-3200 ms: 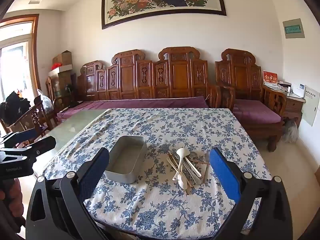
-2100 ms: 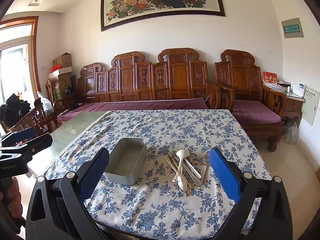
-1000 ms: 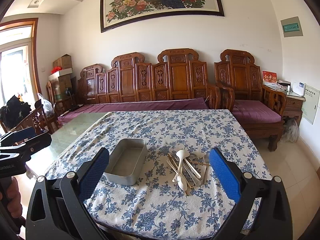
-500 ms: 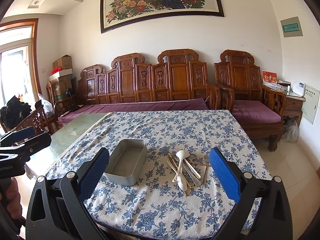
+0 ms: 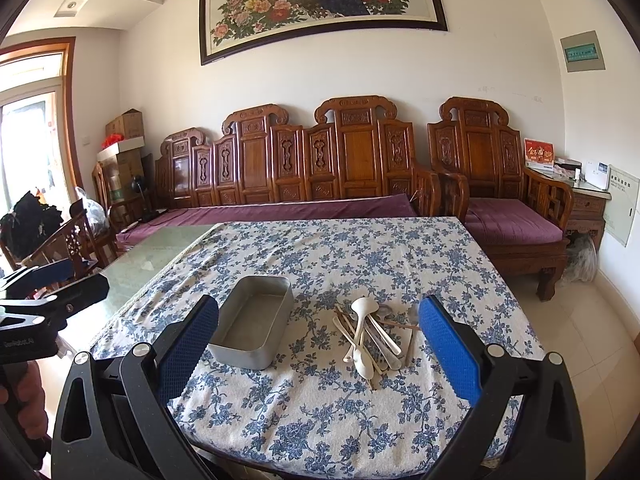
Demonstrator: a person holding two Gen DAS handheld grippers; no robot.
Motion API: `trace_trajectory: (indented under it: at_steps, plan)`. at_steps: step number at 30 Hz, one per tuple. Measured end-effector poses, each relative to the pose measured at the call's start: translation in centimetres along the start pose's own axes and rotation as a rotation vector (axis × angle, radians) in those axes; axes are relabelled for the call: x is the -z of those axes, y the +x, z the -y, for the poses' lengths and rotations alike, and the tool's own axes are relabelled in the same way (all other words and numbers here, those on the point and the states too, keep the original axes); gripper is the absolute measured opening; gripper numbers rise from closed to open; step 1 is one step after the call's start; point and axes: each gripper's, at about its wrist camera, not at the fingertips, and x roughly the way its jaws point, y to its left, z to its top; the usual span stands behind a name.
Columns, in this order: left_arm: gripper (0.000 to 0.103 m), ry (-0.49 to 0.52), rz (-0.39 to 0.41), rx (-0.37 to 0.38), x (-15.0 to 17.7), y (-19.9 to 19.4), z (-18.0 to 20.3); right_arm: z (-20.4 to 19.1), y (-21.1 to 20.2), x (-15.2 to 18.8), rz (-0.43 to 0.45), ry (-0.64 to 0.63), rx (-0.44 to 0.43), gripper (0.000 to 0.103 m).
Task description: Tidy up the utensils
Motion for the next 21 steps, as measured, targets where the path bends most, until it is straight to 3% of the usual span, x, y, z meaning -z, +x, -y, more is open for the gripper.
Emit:
trace_trajectory:
  at_steps: [8, 21]
  plan:
    - [0.097, 0.008, -0.093, 0.033, 1.3, 4.0, -0.1, 1.4, 2.5, 1.8, -0.051, -0.008, 0.003, 0.099]
    - [0.097, 0.055, -0.192, 0.132, 2.1, 11.9, 1.9, 6.5, 10.4, 4.4, -0.183, 0.022, 0.031, 0.067]
